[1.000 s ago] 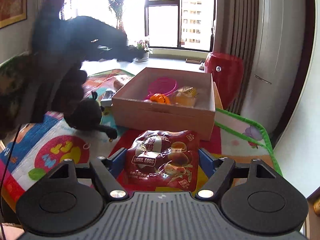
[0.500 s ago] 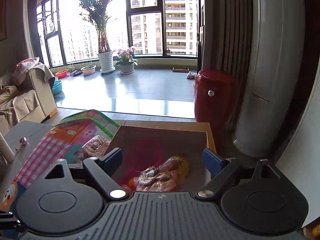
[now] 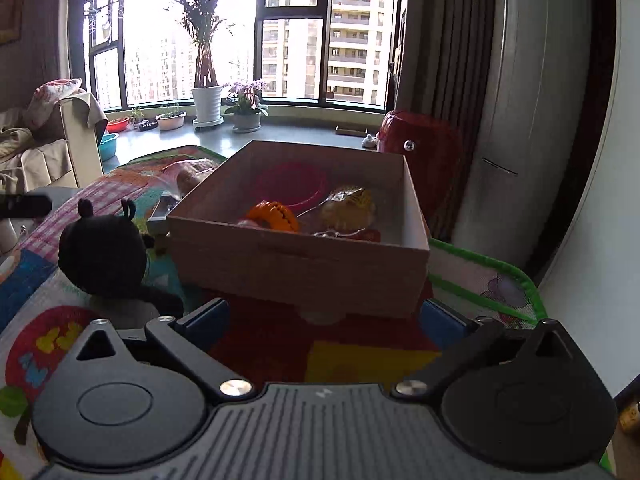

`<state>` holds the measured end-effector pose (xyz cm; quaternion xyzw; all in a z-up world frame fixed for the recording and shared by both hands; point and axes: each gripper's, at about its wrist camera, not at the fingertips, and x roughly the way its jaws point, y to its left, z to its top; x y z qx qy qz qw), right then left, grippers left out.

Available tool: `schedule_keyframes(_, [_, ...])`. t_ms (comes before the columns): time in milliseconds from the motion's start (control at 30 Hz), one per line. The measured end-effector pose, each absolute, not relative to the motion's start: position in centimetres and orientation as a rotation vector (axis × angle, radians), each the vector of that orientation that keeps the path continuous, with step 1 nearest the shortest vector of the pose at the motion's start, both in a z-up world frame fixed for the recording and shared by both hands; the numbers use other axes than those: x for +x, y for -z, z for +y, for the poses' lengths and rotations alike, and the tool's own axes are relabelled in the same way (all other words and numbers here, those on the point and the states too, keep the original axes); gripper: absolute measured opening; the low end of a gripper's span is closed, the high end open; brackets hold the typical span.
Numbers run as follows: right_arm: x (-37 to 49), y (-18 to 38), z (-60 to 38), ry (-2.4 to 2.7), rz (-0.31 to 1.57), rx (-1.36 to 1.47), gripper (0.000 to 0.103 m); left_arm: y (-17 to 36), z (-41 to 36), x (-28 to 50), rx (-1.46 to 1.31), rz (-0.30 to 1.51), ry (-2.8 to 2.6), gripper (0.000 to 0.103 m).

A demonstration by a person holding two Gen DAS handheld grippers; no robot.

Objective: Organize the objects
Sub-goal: 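Release the quail eggs bag into the box while the left tool drops the yellow block in, then grasp the wrapped bread loaf with the left tool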

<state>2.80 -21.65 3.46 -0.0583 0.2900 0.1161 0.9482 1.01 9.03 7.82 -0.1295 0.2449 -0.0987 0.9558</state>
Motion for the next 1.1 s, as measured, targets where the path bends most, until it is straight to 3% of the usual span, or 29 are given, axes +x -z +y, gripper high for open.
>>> schedule_keyframes(200, [3.1, -1.2, -20.9, -0.247, 0.644, -0.104, 0.103, -10.0, 10.2, 10.7, -0.449, 0.616, 0.26, 0.023])
schedule_keyframes(467, [2.3, -1.4, -21.3, -0.261, 0.62, -0.072, 0.103, -5.7, 10.2, 22.5, -0.625, 0.863, 0.155, 0.023])
schedule_keyframes(533, [2.3, -1.3, -21.2, -0.271, 0.621, -0.075, 0.103, -4.6, 9.6, 23.5, -0.628, 0.909, 0.169, 0.025])
schedule_keyframes(767, [2.9, -0.9, -21.0, -0.278, 0.647, -0.077, 0.103, -3.1, 8.3, 24.9, -0.547, 0.948, 0.164, 0.045])
schedule_keyframes(1100, [2.9, -0.8, -21.3, -0.269, 0.647, -0.06, 0.103, -3.2, 7.8, 24.7, -0.58, 0.954, 0.111, 0.039])
